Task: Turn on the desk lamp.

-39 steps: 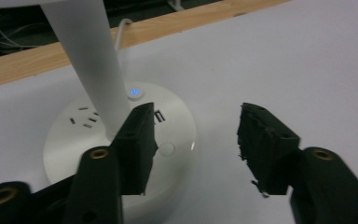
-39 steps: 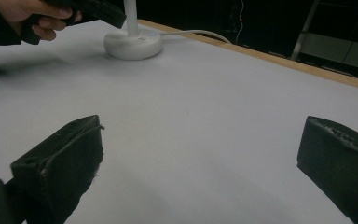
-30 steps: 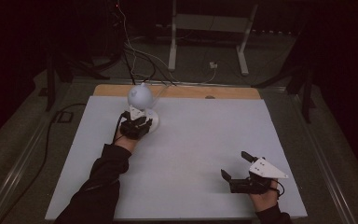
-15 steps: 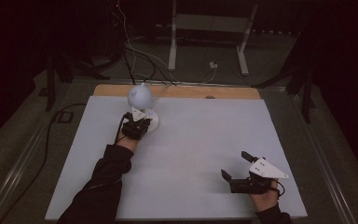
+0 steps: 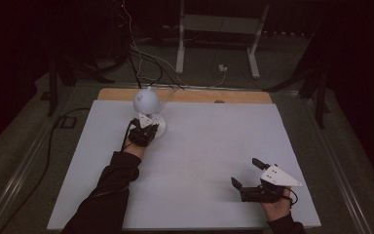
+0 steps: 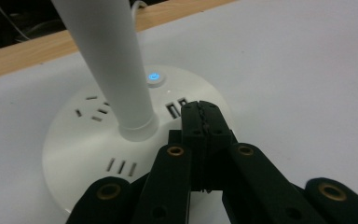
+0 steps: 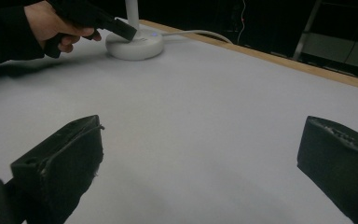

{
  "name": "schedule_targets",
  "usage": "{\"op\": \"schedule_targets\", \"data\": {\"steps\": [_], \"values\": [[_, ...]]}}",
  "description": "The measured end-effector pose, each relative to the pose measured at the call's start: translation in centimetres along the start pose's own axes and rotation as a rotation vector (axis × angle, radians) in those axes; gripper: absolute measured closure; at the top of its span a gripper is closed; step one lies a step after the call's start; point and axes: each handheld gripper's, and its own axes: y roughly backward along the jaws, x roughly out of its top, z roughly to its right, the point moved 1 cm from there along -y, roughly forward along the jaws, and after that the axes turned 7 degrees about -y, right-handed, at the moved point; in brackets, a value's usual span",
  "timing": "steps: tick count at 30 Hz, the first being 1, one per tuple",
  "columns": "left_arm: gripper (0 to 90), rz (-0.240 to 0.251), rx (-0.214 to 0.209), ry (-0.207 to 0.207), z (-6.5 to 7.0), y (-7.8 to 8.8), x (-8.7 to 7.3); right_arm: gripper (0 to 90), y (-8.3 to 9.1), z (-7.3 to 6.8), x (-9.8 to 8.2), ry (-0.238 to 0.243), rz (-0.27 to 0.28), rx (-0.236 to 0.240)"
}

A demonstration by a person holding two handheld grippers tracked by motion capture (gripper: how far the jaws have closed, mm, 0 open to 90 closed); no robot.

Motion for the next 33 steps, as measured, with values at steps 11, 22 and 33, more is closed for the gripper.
{"op": "schedule_targets", "data": {"steps": [11,22,33], "values": [[90.0,-0.005,0.002,-0.006,0.06,-0.08,-0.01,0.0,-0.02,0.07,-0.03,-0.007,-0.005,0.005],[90.0,-0.016,0.019,-0.032,0.29,-0.13,0.08,0.0,-0.05,0.05,-0.04,-0.01,-0.006,0.006],[90.0,0.002,0.03,-0.026,0.22,-0.02,-0.19,0.0,-0.14,0.0,-0.08,-0.008,-0.009,0.005]]}}
